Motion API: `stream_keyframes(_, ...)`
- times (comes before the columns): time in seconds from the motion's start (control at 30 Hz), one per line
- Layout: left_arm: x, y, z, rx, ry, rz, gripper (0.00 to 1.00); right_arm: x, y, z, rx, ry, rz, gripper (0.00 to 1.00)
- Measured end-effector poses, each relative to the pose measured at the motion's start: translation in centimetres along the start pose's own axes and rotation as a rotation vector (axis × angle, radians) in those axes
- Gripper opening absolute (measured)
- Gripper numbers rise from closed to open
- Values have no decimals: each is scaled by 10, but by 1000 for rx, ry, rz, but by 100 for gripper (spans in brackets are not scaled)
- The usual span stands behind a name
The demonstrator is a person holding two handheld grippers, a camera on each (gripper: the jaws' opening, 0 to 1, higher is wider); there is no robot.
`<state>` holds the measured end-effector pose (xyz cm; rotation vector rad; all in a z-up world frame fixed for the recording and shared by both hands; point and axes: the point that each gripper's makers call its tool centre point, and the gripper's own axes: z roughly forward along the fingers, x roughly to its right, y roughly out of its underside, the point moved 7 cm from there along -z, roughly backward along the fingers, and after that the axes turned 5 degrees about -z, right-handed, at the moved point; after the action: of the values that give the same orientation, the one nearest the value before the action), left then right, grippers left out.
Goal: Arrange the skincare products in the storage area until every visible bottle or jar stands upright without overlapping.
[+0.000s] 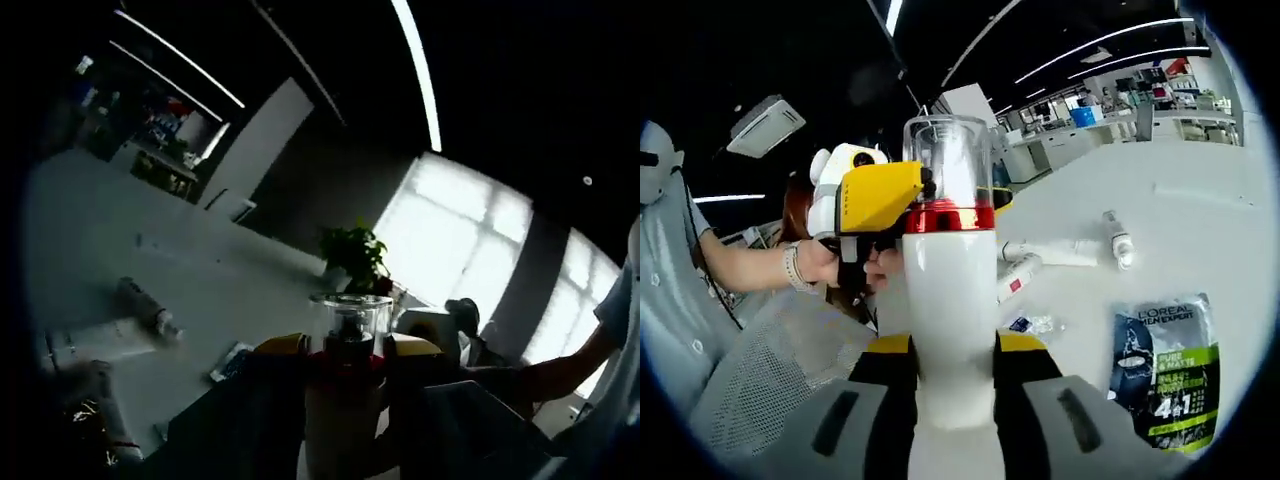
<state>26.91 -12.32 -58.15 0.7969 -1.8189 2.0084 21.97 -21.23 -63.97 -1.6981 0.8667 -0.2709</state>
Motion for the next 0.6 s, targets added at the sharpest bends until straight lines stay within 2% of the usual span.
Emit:
stream_keyframes(0.2, 3, 10, 3, -38, -4, 139, 27, 6, 10, 4, -25, 7, -106, 28)
stream_keyframes(0.43, 2, 19, 2, -82, -17, 219, 27, 13, 19, 6, -70, -14, -214, 28)
stream_keyframes(0.6, 2, 21, 4, -91, -48, 256, 27, 19, 23, 8, -37, -33, -261, 28)
